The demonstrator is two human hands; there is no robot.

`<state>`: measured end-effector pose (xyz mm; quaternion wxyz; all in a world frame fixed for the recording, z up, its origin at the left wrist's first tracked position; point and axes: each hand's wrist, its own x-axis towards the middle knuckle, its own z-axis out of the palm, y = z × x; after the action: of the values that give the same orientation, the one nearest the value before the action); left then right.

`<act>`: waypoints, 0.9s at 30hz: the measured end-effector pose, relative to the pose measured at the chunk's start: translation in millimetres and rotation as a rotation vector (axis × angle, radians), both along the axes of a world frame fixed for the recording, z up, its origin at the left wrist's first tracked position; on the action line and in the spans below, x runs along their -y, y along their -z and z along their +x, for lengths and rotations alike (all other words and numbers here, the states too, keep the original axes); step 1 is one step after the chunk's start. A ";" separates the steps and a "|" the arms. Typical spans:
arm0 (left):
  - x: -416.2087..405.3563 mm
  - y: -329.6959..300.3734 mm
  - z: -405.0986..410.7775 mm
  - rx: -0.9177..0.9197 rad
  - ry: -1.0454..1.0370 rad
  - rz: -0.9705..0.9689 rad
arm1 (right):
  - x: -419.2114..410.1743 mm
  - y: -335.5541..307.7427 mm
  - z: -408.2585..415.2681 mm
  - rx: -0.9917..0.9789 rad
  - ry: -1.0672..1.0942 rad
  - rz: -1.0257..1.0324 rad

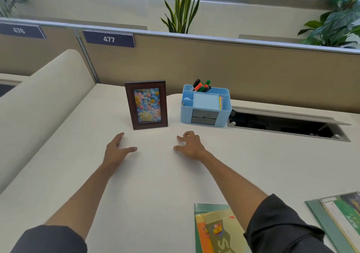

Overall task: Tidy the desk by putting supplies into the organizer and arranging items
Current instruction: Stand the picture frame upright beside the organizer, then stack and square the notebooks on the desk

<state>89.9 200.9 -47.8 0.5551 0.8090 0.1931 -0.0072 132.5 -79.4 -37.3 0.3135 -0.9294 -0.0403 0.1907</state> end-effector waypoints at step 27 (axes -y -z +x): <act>95.6 7.7 -179.7 -0.124 0.224 0.768 | 88.5 -25.4 -128.3 0.209 -0.137 -0.506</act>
<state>-89.7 105.3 -55.5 0.1956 0.9717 0.1253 -0.0438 4.2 -167.9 -11.9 0.0523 -0.9878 -0.0861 0.1188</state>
